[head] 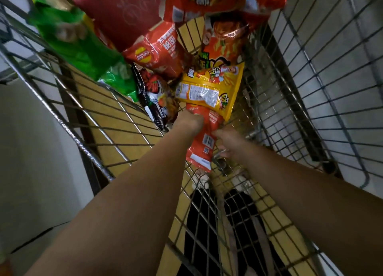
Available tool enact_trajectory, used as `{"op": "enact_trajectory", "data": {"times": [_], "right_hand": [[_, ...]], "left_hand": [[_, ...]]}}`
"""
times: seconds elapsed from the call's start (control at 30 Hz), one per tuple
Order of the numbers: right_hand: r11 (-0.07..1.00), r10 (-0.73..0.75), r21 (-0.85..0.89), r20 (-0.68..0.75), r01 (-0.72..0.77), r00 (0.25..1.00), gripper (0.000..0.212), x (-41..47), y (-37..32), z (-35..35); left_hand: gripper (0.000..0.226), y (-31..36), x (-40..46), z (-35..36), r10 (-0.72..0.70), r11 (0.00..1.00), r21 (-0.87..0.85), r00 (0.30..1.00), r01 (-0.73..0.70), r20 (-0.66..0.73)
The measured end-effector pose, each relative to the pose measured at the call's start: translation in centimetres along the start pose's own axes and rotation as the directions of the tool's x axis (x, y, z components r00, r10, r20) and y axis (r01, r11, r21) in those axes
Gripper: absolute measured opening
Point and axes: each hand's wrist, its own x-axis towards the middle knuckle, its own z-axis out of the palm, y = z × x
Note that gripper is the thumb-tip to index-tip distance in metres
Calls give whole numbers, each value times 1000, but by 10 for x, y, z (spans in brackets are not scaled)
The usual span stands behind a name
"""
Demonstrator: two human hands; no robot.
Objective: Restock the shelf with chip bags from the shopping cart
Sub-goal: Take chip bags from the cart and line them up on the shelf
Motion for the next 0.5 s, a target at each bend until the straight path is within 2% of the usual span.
{"op": "enact_trajectory", "data": {"times": [0.1, 0.2, 0.27, 0.33, 0.43, 0.5], "right_hand": [[997, 24, 75, 44, -27, 999, 36, 8, 0, 3], [985, 51, 160, 84, -64, 995, 29, 16, 1, 3], [970, 68, 225, 95, -88, 993, 36, 19, 2, 2], [968, 66, 236, 110, -91, 992, 43, 21, 2, 2], [977, 59, 192, 151, -88, 987, 46, 20, 2, 0], [984, 57, 157, 150, -81, 987, 48, 17, 2, -4]], "left_hand": [[41, -4, 4, 0, -13, 1000, 14, 1000, 13, 21], [37, -6, 3, 2, -35, 999, 35, 994, 32, 100], [34, -5, 3, 2, -35, 998, 62, 991, 27, 130], [33, -4, 2, 3, -31, 995, 100, 990, 17, 136], [49, -1, 2, 4, -29, 990, 142, 995, 15, 97], [48, 2, -1, 5, -13, 984, 179, 997, -1, 77]]}}
